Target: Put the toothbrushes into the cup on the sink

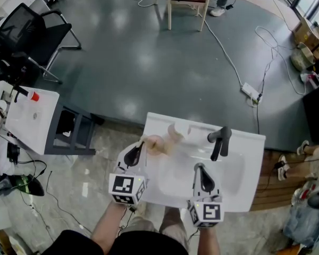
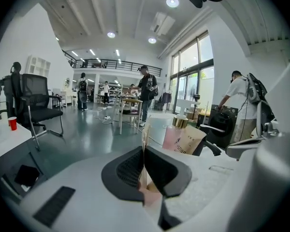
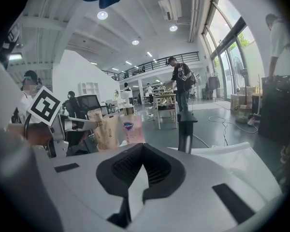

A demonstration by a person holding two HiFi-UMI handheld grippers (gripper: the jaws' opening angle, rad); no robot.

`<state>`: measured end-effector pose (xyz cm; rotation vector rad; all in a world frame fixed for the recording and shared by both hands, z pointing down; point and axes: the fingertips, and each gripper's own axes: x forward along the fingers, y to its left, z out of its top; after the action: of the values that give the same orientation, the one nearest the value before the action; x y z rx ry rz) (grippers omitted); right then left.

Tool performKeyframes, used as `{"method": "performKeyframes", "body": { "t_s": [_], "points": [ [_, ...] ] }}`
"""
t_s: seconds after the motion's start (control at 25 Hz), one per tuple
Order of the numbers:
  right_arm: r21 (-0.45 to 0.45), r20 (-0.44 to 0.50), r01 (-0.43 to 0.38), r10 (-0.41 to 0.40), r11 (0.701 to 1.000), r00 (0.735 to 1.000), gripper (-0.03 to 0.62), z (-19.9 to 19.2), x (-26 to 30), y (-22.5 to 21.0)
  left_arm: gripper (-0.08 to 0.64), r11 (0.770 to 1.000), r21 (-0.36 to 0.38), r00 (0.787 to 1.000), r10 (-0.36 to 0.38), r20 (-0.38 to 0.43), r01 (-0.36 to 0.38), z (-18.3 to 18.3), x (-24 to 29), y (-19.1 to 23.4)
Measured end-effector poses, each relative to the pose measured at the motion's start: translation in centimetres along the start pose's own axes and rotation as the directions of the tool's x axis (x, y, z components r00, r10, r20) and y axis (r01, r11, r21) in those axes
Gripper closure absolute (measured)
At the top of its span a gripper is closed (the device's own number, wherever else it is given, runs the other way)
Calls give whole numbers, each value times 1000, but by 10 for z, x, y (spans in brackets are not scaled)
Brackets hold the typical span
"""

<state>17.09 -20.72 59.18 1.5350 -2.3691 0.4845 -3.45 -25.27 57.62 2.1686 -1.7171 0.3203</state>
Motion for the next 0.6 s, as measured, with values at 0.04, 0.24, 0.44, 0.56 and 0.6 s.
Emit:
{"method": "performKeyframes", "body": {
  "t_s": [0.04,0.24,0.44,0.56,0.6],
  "points": [
    [0,1,-1,1,1000,1000,594,-2,0,0,555,1000,-1,1000,5,2,-5,0,0,1],
    [3,5,3,-3,1000,1000,594,1,-2,0,435,1000,2,1000,-11,-3,11,-1,1,-3],
    [2,12,2,-2,1000,1000,594,3,-2,1,403,1000,6,1000,-8,-8,8,-3,0,-4],
    [-4,10,-5,5,1000,1000,594,1,-2,2,403,1000,11,1000,-6,-8,6,-3,0,-3],
    [-4,11,-3,3,1000,1000,594,1,-3,2,403,1000,12,1000,-6,-6,6,-2,-1,-3]
  ]
}}
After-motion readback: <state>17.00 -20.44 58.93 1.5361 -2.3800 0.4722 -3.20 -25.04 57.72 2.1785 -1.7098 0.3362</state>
